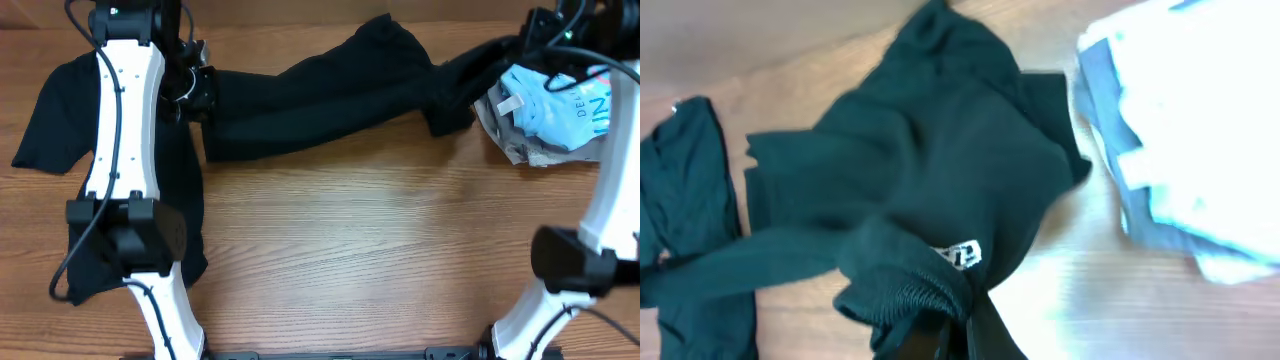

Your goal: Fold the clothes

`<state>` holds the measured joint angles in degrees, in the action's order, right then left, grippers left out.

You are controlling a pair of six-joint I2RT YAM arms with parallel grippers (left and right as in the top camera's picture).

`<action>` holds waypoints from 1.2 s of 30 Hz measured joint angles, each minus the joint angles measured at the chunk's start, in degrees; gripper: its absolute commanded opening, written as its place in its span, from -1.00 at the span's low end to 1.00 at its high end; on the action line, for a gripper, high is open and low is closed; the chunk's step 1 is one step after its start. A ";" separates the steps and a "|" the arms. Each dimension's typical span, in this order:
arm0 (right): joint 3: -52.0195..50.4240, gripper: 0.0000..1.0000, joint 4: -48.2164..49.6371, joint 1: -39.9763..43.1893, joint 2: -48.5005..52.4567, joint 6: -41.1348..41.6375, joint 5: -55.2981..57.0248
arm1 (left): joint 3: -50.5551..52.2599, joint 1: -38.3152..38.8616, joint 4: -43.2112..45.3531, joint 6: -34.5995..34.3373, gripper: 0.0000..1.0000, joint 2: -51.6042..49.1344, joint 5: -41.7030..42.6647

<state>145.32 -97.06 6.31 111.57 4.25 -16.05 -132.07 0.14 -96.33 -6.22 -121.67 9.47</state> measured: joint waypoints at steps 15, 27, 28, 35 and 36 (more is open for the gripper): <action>-44.87 -0.92 6.27 0.02 -19.26 3.13 4.87 | 40.04 0.26 11.23 -5.81 -0.91 29.44 -6.19; -73.44 -0.92 12.17 0.02 -37.33 10.14 6.62 | 69.02 0.26 24.68 -11.91 -0.91 36.22 -5.42; -74.82 -0.92 12.09 0.00 -37.68 10.80 7.08 | 69.81 0.26 24.76 -12.11 -0.91 36.65 -5.42; -77.85 -0.92 9.09 0.02 -40.85 14.78 9.01 | 71.73 0.26 24.20 -13.33 -0.92 37.57 -5.44; -77.85 -0.92 8.55 0.02 -41.44 15.17 8.98 | 71.78 0.26 24.11 -13.38 -0.91 38.18 -5.44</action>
<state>67.46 -88.51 6.33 70.13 19.42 -7.07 -60.29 0.40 -72.23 -19.59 -83.48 4.03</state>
